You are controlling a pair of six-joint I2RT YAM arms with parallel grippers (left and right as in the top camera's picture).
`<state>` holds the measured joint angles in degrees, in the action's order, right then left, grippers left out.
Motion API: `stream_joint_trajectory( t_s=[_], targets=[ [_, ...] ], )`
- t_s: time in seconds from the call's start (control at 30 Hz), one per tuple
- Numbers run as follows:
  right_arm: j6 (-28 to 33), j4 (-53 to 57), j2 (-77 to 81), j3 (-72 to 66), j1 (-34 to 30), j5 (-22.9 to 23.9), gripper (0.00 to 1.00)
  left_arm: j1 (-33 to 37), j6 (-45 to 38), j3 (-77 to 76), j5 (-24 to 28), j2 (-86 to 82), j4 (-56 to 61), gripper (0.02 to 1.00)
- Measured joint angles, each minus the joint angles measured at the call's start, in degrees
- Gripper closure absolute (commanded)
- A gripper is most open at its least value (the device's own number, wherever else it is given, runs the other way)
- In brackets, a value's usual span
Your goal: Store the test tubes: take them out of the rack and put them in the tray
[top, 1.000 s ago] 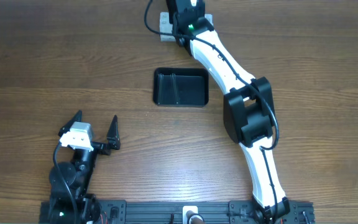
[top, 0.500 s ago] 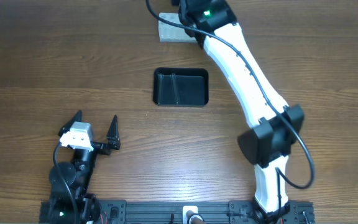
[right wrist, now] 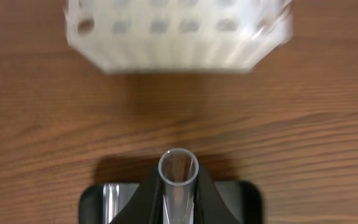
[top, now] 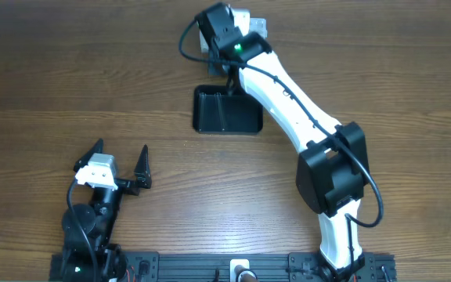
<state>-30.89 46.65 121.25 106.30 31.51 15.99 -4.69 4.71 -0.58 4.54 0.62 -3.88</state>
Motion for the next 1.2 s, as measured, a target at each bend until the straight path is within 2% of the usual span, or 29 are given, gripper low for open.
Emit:
stream_joint_trajectory(
  t_s=[0.23, 0.83, 1.0, 1.2],
  targets=[
    [-2.60, -2.54, 0.00, -6.36, 0.22, -2.12, 0.923, 0.02, 0.00, 0.00, 0.00, 0.00, -0.02, 0.018],
    [-5.38, -4.09, 0.76, -10.75, 2.78, -2.60, 0.884, 0.02, 0.00, 0.00, 0.00, 0.00, 0.00, 0.018],
    [-6.08, -4.07, 2.84, -11.08, 2.78, -2.62, 0.792, 0.02, 0.00, 0.00, 0.00, 0.00, 0.00, 0.018],
    [-6.51, -4.20, 3.78, -11.72, 2.78, -2.64, 0.590, 0.02, 0.00, 0.00, 0.00, 0.00, -0.02, 0.020]
  ],
)
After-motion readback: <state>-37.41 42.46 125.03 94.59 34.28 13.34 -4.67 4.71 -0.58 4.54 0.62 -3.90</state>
